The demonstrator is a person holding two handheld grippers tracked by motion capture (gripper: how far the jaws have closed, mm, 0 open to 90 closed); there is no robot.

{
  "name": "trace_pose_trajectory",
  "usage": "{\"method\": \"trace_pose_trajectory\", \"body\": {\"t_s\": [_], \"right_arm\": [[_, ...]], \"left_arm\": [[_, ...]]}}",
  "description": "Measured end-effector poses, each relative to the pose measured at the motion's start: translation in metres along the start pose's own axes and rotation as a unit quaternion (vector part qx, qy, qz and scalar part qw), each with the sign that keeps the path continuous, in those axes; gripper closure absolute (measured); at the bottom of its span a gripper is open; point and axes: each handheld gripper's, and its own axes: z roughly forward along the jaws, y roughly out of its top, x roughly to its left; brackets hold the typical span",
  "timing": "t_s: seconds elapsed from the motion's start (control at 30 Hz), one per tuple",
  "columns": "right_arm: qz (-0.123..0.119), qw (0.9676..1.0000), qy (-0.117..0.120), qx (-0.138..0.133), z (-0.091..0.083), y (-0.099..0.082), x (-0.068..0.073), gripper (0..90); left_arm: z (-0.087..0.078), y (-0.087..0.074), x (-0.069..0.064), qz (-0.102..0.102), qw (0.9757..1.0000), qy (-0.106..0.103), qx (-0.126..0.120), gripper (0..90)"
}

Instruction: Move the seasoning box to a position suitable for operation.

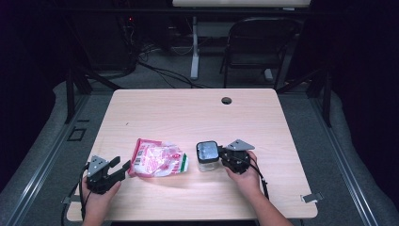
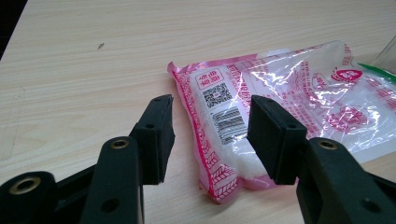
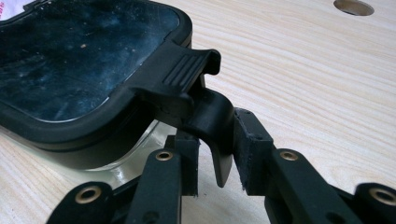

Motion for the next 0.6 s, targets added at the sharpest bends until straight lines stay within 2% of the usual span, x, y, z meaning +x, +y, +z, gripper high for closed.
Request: {"method": "trace_pose_trajectory", "body": {"t_s": [0.27, 0.4, 0.6], "right_arm": [[-0.014, 0.9999, -0.006, 0.007, -0.004, -0.001, 0.003, 75.4], [-0.027, 0.9996, -0.008, 0.009, -0.007, -0.002, 0.005, 77.5], [-0.026, 0.9996, -0.007, 0.007, -0.013, -0.004, 0.006, 78.7]], "left_arm": [[0.002, 0.001, -0.001, 0.003, 1.0, -0.002, -0.004, 50.6], [0.002, 0.004, -0.004, 0.012, 0.9999, -0.004, -0.006, 50.6], [0.003, 0.007, -0.009, 0.023, 0.9995, -0.012, -0.018, 50.6]]}}
